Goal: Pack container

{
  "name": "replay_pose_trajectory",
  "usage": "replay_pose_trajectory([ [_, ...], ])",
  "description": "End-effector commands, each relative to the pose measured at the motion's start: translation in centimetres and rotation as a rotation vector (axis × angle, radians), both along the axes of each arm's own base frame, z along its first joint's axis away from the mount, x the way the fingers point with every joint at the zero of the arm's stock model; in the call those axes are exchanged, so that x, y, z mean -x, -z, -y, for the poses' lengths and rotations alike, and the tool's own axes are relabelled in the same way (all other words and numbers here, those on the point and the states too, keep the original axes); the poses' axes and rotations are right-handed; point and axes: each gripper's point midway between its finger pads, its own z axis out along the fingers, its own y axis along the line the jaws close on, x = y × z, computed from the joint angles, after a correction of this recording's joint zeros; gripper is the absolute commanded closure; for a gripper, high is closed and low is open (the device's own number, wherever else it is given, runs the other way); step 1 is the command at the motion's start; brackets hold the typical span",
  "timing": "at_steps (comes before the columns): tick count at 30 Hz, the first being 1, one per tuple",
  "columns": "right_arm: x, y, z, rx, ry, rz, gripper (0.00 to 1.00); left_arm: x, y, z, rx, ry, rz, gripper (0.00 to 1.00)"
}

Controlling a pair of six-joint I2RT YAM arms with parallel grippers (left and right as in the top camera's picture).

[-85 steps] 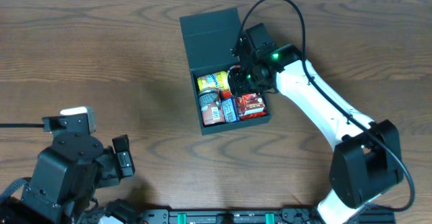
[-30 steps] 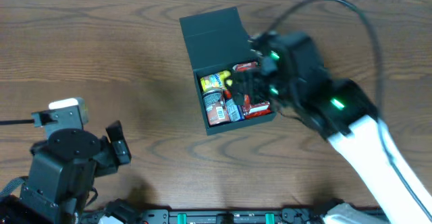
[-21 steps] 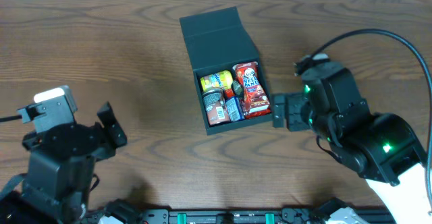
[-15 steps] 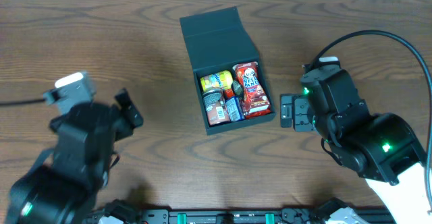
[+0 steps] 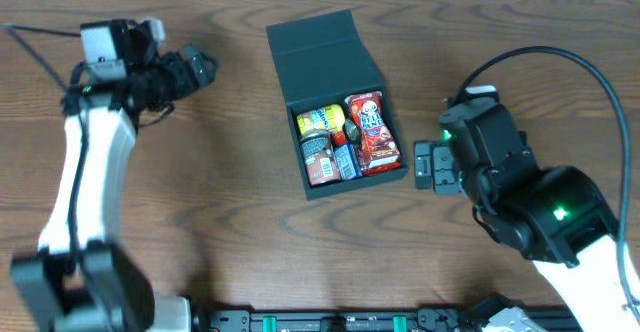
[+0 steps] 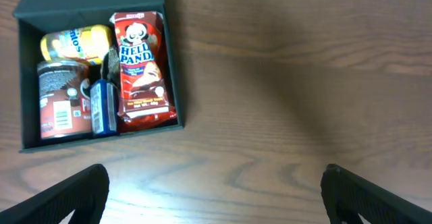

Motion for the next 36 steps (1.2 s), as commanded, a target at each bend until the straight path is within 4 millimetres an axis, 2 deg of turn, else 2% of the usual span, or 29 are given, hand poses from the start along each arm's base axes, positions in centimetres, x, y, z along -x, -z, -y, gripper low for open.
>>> replay_pose_trajectory([
  [1,-0.5,1.7,0.0,0.036,0.0,-0.027,0.01,-0.5,2.5,4.5,0.253,0.153,-0.061,0.05],
  [6,-1.4,2.9,-0.8,0.018,-0.007,-0.021,0.01,-2.0,7.1,7.4,0.324,0.22,-0.105,0.05],
  [9,-1.8,2.8,-1.0,0.01,-0.007,-0.007,0.01,-2.5,8.6,9.3,0.331,0.25,-0.108,0.05],
  [12,-2.0,2.7,-1.1,0.007,-0.007,-0.001,0.01,-2.7,9.2,11.3,0.331,0.294,-0.09,0.05],
  [15,-2.0,2.7,-1.1,0.007,-0.007,-0.001,0.01,-2.4,10.2,12.5,0.326,0.313,-0.111,0.05],
  [25,-2.0,2.7,-1.1,0.007,-0.006,-0.001,0.01,-1.8,11.6,13.5,0.332,0.324,-0.154,0.05],
  [29,-2.0,2.7,-1.1,0.007,-0.007,0.0,0.01,-1.9,12.7,14.8,0.343,0.337,-0.163,0.05],
  [36,-2.0,2.7,-1.1,0.008,-0.006,0.0,0.01,-2.7,11.9,18.0,0.341,0.399,-0.064,0.05],
])
